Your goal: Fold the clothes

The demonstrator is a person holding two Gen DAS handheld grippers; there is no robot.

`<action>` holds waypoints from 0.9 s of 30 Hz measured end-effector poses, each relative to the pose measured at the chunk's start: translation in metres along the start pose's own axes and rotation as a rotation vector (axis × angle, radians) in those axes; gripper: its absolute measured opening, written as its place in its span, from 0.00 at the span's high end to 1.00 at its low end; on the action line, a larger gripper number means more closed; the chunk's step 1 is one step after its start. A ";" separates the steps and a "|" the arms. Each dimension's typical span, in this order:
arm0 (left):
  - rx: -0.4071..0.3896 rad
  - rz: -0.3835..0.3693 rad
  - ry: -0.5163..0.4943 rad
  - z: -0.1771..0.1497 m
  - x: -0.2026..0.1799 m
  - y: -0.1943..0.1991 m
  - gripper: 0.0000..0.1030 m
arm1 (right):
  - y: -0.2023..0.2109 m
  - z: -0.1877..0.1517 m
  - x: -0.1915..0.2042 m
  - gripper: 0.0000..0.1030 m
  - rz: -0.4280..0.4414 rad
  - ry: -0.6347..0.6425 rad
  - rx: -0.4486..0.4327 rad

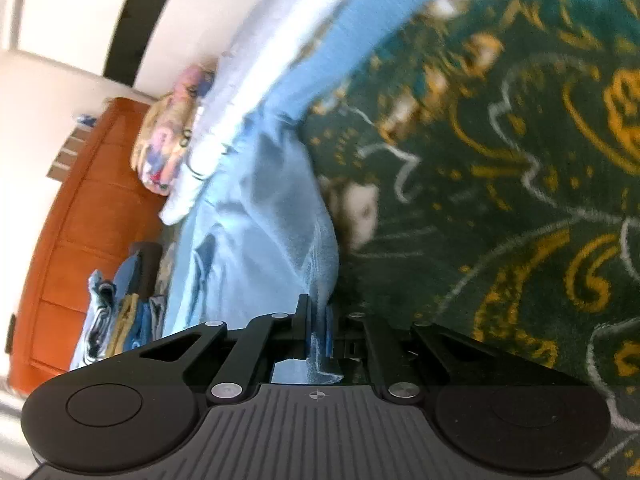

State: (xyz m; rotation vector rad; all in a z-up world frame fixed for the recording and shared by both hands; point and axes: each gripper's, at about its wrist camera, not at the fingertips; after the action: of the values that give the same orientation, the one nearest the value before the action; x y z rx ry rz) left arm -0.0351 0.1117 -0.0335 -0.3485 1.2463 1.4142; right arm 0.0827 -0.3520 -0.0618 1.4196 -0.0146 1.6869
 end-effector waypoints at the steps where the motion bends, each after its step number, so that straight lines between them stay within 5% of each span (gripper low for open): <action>1: -0.019 -0.003 -0.011 0.002 -0.004 0.006 1.00 | 0.005 0.000 0.005 0.96 0.003 0.017 -0.014; 5: -0.059 -0.039 -0.039 0.006 -0.017 0.032 1.00 | 0.031 -0.004 0.021 0.98 0.034 0.071 -0.037; 9: -0.046 0.003 -0.099 0.001 -0.016 0.040 1.00 | 0.042 -0.011 0.021 0.98 0.012 0.114 -0.031; 16: -0.038 0.014 -0.043 0.011 0.000 0.032 1.00 | 0.044 -0.002 0.014 0.97 -0.038 0.096 -0.065; 18: -0.072 0.020 -0.027 0.023 0.004 0.033 0.87 | 0.044 0.002 0.016 0.93 -0.049 0.111 -0.087; 21: -0.125 0.056 0.024 0.046 0.015 0.032 0.72 | 0.040 0.011 0.017 0.65 -0.098 0.123 -0.134; 27: -0.183 0.120 0.117 0.087 0.038 0.019 0.56 | 0.027 0.043 0.008 0.62 -0.190 0.098 -0.237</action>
State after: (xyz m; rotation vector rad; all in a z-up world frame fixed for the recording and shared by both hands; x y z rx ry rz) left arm -0.0249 0.2074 -0.0208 -0.4947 1.2512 1.6359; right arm 0.1001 -0.3860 -0.0266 1.1259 -0.0236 1.5404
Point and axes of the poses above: each gripper's, at about its wrist camera, not at the fingertips, and y roughly against the way its jaws point, x to its left, z to its top, and after that the axes turned 5 degrees about -x, right-handed
